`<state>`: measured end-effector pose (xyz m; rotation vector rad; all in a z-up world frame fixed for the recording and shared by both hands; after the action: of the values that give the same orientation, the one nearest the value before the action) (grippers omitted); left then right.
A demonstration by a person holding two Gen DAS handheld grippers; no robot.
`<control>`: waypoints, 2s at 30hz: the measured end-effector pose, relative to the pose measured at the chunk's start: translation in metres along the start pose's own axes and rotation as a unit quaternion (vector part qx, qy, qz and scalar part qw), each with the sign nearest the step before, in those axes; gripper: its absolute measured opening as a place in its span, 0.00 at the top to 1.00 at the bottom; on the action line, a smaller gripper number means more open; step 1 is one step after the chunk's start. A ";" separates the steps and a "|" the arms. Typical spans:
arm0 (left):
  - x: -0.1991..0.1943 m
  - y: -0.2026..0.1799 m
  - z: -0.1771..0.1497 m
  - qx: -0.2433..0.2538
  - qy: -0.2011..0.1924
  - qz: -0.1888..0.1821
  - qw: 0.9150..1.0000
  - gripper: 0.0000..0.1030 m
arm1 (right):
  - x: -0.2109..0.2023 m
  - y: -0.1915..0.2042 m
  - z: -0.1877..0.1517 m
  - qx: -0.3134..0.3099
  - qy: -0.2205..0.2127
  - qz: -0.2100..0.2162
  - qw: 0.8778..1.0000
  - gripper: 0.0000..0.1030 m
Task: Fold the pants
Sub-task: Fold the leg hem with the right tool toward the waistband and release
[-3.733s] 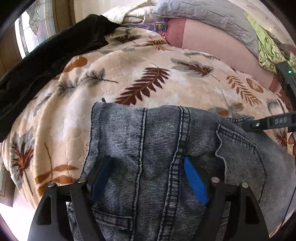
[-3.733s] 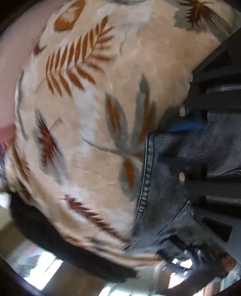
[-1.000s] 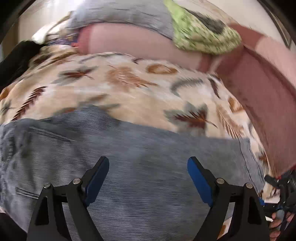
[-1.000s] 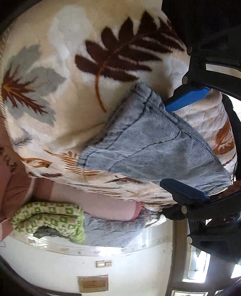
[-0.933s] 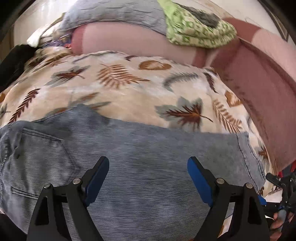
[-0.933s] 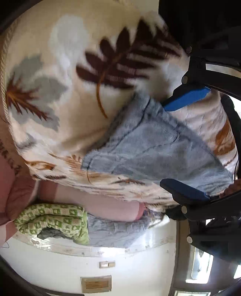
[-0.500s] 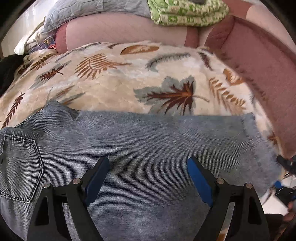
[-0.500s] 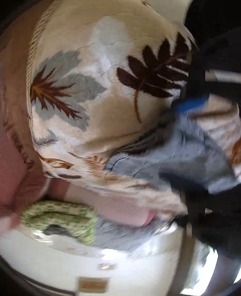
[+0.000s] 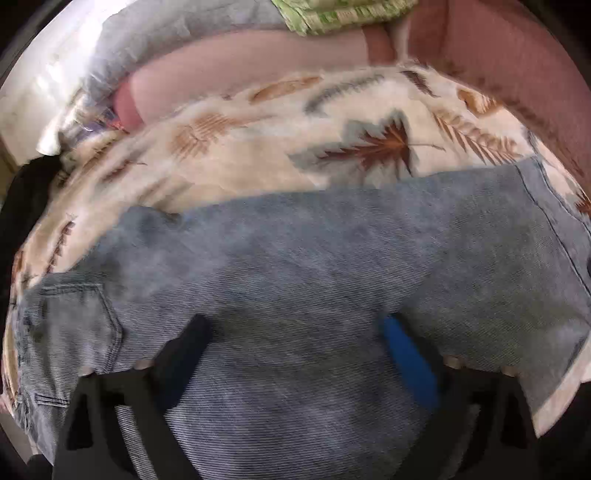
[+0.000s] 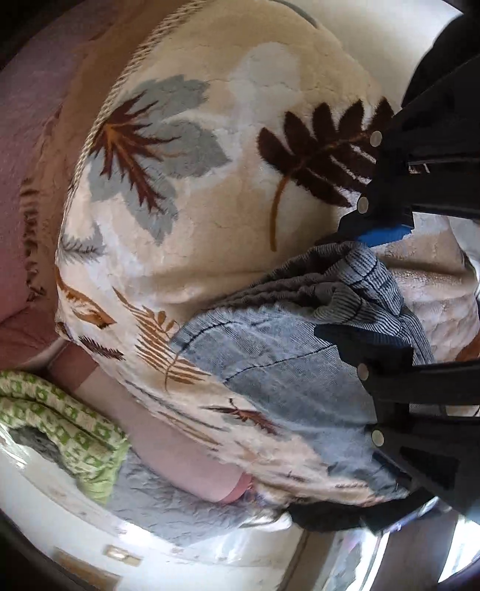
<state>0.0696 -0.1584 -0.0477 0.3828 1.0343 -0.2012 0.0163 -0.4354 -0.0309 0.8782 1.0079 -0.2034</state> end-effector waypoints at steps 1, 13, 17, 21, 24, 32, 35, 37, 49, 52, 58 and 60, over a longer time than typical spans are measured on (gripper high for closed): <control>-0.002 0.002 0.001 -0.005 0.006 -0.005 1.000 0.05 | -0.002 0.004 -0.001 -0.009 -0.002 -0.009 1.000 0.73; 0.000 0.018 -0.003 -0.021 -0.012 -0.071 0.997 0.05 | -0.067 0.158 -0.061 -0.215 -0.093 -0.011 0.972 0.79; -0.017 0.063 -0.018 -0.094 -0.021 -0.086 0.992 0.05 | -0.067 0.221 -0.119 -0.298 -0.089 0.037 0.950 0.80; -0.050 0.151 -0.053 -0.201 -0.053 -0.032 0.978 0.05 | -0.032 0.260 -0.192 -0.371 -0.045 0.075 0.924 0.80; -0.070 0.206 -0.092 -0.264 -0.062 0.024 0.962 0.05 | 0.015 0.260 -0.235 -0.388 0.010 0.086 0.918 0.77; -0.083 0.237 -0.129 -0.306 -0.057 0.013 0.950 0.05 | 0.054 0.220 -0.242 -0.335 0.095 0.136 0.927 0.36; -0.097 0.213 -0.103 -0.275 -0.090 -0.036 0.956 0.05 | 0.031 0.197 -0.203 -0.254 0.077 0.172 0.949 0.32; -0.106 0.189 -0.080 -0.248 -0.107 -0.082 0.959 0.05 | 0.025 0.173 -0.175 -0.185 0.071 0.187 0.962 0.23; -0.030 0.080 -0.064 -0.081 0.012 -0.036 0.996 0.06 | 0.049 0.163 -0.079 -0.069 0.159 0.250 0.953 0.19; -0.029 0.080 -0.065 -0.077 0.006 -0.035 0.996 0.04 | 0.082 0.191 -0.062 -0.081 0.197 0.265 0.940 0.19; -0.033 0.080 -0.075 -0.077 -0.004 -0.031 0.997 0.04 | 0.142 0.181 -0.046 -0.053 0.215 0.204 0.954 0.20; -0.031 0.080 -0.074 -0.076 -0.006 -0.031 0.997 0.04 | 0.122 0.185 -0.052 -0.088 0.197 0.186 0.959 0.19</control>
<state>0.0228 -0.0561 -0.0373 0.2117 1.0429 -0.1781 0.1467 -0.2494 -0.0406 0.9454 1.1849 0.3910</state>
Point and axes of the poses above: each gripper's, at about its wrist camera, not at the fingertips, and x roughly the way its jaws point, y to its left, z to its top, the point moved 1 cm from there along x, roughly the way its jaws point, and after that the axes turned 12 degrees about x, right-handed, at the moved point
